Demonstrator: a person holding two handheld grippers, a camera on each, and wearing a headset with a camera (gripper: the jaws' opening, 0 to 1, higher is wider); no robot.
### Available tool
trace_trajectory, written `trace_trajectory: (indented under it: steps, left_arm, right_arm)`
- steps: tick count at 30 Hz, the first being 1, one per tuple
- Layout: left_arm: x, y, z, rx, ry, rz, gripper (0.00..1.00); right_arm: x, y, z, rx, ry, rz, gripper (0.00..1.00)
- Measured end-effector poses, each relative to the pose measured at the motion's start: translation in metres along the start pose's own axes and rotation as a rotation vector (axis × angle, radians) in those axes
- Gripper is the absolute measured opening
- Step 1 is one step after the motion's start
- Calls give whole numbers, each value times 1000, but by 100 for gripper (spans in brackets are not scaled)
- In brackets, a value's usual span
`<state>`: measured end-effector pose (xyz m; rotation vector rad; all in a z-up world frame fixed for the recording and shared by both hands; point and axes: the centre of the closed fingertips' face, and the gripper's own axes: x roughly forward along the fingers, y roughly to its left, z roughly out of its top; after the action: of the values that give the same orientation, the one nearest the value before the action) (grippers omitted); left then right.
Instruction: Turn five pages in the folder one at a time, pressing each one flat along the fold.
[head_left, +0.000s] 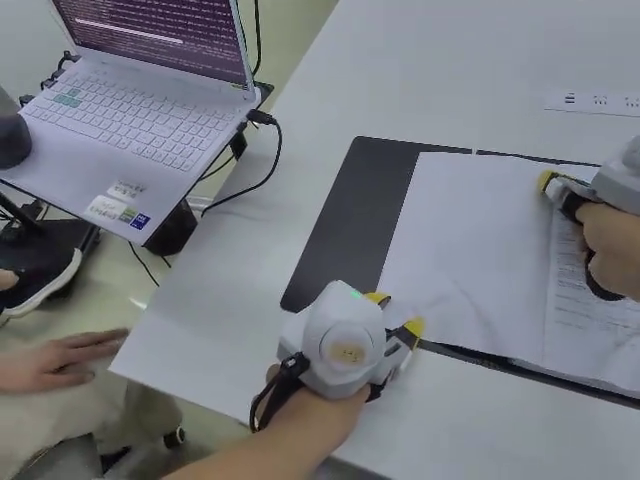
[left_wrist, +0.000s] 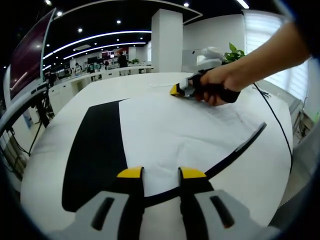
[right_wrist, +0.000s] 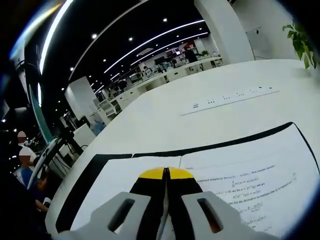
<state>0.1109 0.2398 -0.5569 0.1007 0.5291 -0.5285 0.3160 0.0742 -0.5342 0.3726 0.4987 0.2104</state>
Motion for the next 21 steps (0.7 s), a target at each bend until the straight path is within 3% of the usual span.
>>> trace_trajectory:
  steps: [7,17,21]
  left_arm:
    - [1,1,-1,-2,-2,0,26]
    - [1,1,-1,1,-3,0,26]
    - [1,0,-1,0,-2,0,26]
  right_arm:
    - [20,-12,8,1,3,-5,0]
    - [21,-17,4,-11,13,3,0]
    - [12,-13,0,-2,13,14,0]
